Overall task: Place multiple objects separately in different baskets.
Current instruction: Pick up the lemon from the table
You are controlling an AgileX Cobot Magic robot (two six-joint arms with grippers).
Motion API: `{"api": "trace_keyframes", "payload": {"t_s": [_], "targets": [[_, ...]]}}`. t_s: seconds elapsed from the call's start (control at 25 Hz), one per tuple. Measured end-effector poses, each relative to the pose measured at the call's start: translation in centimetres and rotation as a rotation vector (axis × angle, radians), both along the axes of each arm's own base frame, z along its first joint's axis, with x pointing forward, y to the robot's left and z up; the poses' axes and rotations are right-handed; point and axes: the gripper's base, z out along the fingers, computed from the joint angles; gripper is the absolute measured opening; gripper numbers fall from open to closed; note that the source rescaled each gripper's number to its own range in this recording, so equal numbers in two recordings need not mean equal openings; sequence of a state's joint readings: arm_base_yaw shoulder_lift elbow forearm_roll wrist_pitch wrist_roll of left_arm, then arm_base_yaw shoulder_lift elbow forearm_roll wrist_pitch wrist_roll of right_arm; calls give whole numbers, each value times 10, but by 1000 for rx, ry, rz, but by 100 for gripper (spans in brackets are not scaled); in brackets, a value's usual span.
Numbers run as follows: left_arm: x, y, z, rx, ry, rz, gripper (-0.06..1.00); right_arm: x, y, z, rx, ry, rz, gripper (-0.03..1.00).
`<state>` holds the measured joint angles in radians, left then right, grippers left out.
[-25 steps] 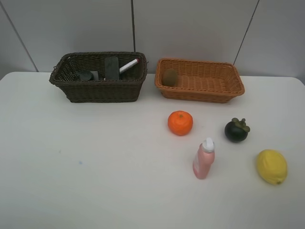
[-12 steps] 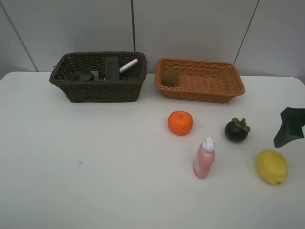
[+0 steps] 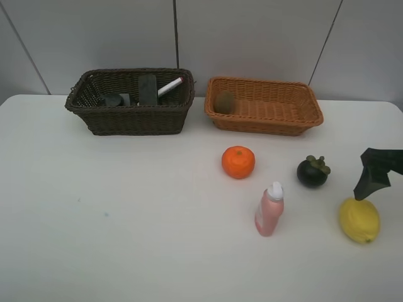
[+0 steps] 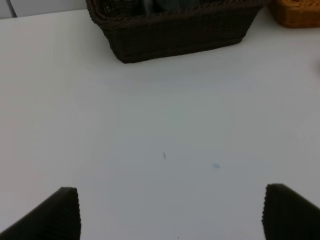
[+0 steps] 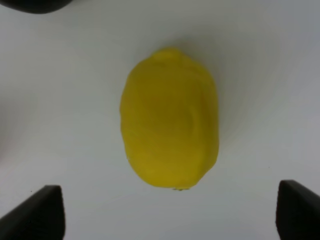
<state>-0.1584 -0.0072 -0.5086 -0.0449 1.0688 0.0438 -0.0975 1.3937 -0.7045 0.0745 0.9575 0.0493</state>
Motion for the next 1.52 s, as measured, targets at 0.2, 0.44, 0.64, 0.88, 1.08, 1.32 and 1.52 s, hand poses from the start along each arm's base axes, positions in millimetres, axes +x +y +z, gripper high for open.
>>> {"api": "trace_keyframes", "payload": {"t_s": [0.2,0.44,0.64,0.88,1.08,1.32,1.52], "targets": [[0,0,0,0,-1,0,95,5,1,-10,19,29,7,100],[0,0,0,0,-1,0,95,10,23,-21,20,61,99,100],[0,0,0,0,-1,0,95,15,25,-36,9,101,100,100],[0,0,0,0,-2,0,95,17,21,-41,-34,108,96,100],[0,0,0,0,-2,0,95,20,20,-48,-44,117,95,100],[0,0,0,0,-2,0,95,25,20,-65,-46,146,94,100],[0,0,0,0,-2,0,95,26,20,-78,-45,189,94,100]]}}
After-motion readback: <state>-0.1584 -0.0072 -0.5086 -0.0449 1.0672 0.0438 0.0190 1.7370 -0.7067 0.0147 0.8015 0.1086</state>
